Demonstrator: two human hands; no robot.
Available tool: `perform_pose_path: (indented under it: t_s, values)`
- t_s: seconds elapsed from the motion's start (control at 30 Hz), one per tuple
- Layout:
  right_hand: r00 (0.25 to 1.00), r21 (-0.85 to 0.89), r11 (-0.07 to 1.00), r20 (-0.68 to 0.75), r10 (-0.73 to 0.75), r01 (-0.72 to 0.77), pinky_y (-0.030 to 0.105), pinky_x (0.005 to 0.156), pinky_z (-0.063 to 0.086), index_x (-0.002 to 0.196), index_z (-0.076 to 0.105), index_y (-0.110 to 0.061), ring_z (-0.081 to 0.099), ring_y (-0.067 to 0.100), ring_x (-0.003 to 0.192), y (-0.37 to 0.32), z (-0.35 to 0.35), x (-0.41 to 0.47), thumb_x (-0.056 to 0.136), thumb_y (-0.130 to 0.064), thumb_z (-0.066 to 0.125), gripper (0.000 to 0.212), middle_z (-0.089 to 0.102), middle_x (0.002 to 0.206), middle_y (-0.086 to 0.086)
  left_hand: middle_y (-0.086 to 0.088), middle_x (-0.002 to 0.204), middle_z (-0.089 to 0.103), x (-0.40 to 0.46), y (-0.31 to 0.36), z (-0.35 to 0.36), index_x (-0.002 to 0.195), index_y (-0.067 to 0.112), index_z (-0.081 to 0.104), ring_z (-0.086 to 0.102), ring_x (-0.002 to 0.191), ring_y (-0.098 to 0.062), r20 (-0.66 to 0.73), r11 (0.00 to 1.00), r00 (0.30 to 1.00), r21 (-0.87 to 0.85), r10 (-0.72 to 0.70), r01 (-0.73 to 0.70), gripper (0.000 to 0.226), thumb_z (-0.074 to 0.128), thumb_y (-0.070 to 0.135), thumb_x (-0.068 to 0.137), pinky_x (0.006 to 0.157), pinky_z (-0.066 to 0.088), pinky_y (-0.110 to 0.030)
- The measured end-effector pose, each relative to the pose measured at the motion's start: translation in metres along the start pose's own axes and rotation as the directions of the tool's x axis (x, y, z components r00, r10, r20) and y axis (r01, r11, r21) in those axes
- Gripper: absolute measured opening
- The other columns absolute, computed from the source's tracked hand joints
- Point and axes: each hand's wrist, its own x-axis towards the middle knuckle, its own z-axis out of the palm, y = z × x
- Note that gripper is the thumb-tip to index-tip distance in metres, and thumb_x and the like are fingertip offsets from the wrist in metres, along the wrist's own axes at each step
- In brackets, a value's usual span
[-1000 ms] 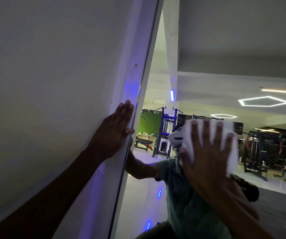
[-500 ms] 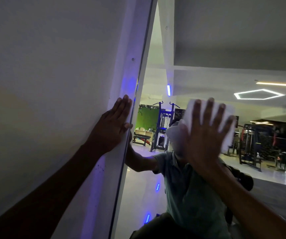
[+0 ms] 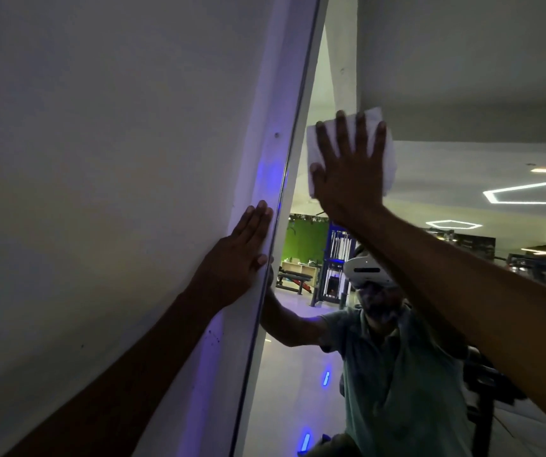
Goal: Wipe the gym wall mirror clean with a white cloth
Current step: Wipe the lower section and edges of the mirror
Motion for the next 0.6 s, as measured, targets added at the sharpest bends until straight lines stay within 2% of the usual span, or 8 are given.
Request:
perform_pose_path:
  t_s: [0.13,0.23,0.3,0.37,0.47,0.53,0.6]
  values:
    - [0.966,0.066,0.964,-0.013,-0.258,0.259,0.073,0.124,0.009,0.163,0.038,-0.014,0.018,0.051,0.158,-0.028,0.011,-0.069,0.101,-0.040,0.040,0.067,0.027,0.171,0.022,-0.005,0.174,0.006,-0.001,0.001,-0.001,0.166,0.011,0.009,0.008,0.161,-0.026,-0.007,0.999,1.000,0.042,-0.003,0.003,0.075,0.035,0.034,0.100,0.104,0.050,-0.043]
    - [0.936,0.110,0.933,0.043,-0.348,0.342,0.072,0.125,0.007,0.164,0.036,-0.014,0.015,0.047,0.160,-0.039,0.008,-0.137,0.101,-0.038,0.042,0.068,0.023,0.172,0.020,-0.009,0.171,0.009,-0.006,0.007,0.000,0.164,0.003,0.017,0.012,0.156,-0.036,0.015,0.996,1.000,0.088,-0.024,0.022,0.071,0.034,0.031,0.101,0.099,0.054,-0.049]
    - [0.914,0.077,0.923,0.132,-0.383,0.376,0.070,0.125,0.008,0.164,0.035,-0.016,0.017,0.043,0.160,-0.028,-0.003,-0.171,0.100,-0.041,0.042,0.069,0.026,0.172,0.017,-0.011,0.171,0.009,-0.008,0.010,-0.001,0.164,0.002,0.018,0.012,0.156,-0.036,0.030,0.995,0.999,0.098,-0.032,0.029,0.071,0.033,0.030,0.101,0.103,0.052,-0.051]
    - [0.943,0.040,0.960,0.181,-0.280,0.278,0.066,0.126,0.009,0.166,0.028,-0.020,0.016,0.037,0.161,0.008,-0.020,-0.186,0.102,-0.045,0.039,0.070,0.027,0.172,0.012,-0.009,0.173,0.008,-0.009,0.010,-0.004,0.166,0.004,0.016,0.010,0.157,-0.031,0.041,0.993,0.998,0.115,-0.045,0.040,0.073,0.031,0.031,0.099,0.108,0.049,-0.050]
    - [0.994,-0.033,0.999,0.106,0.042,-0.038,0.065,0.127,0.011,0.169,0.021,-0.021,0.013,0.039,0.162,0.067,-0.042,-0.187,0.103,-0.051,0.030,0.073,0.017,0.175,0.013,-0.006,0.174,0.005,-0.012,0.011,-0.003,0.167,0.007,0.013,0.007,0.160,-0.025,0.041,0.992,0.997,0.105,-0.068,0.064,0.073,0.028,0.033,0.100,0.111,0.045,-0.045]
    - [0.973,-0.095,0.975,0.101,0.209,-0.200,0.067,0.127,0.005,0.170,0.016,-0.019,0.007,0.043,0.162,0.077,-0.048,-0.177,0.103,-0.054,0.024,0.076,0.008,0.177,0.014,-0.007,0.175,0.005,-0.013,0.013,-0.002,0.167,0.006,0.013,0.007,0.161,-0.025,0.042,0.993,0.996,0.089,-0.076,0.072,0.072,0.027,0.031,0.100,0.113,0.043,-0.045]
    - [0.947,-0.090,0.947,0.064,0.315,-0.309,0.069,0.126,0.000,0.170,0.011,-0.018,0.002,0.046,0.161,0.053,-0.043,-0.160,0.101,-0.056,0.022,0.080,0.003,0.177,0.016,-0.009,0.175,0.008,-0.012,0.014,-0.001,0.166,0.004,0.015,0.009,0.160,-0.027,0.036,0.992,0.995,0.091,-0.088,0.085,0.071,0.027,0.029,0.101,0.111,0.045,-0.046]
